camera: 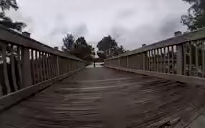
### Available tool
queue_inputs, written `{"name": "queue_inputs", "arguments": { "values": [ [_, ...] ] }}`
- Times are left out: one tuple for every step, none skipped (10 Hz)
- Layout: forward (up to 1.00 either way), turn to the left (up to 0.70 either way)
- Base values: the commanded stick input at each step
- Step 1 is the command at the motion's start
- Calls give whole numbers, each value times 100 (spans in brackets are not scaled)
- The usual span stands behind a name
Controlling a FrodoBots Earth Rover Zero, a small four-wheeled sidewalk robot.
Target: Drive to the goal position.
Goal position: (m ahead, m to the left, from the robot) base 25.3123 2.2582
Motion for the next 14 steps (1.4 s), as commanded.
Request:
{"name": "queue_inputs", "arguments": {
  "values": [
    [85, 0],
    [85, 0],
    [85, 0],
    [85, 0],
    [85, 0],
    [85, 0],
    [85, 0],
    [85, 0],
    [85, 0],
    [85, 0],
    [85, 0],
    [85, 0],
    [85, 0],
    [85, 0]
  ]
}}
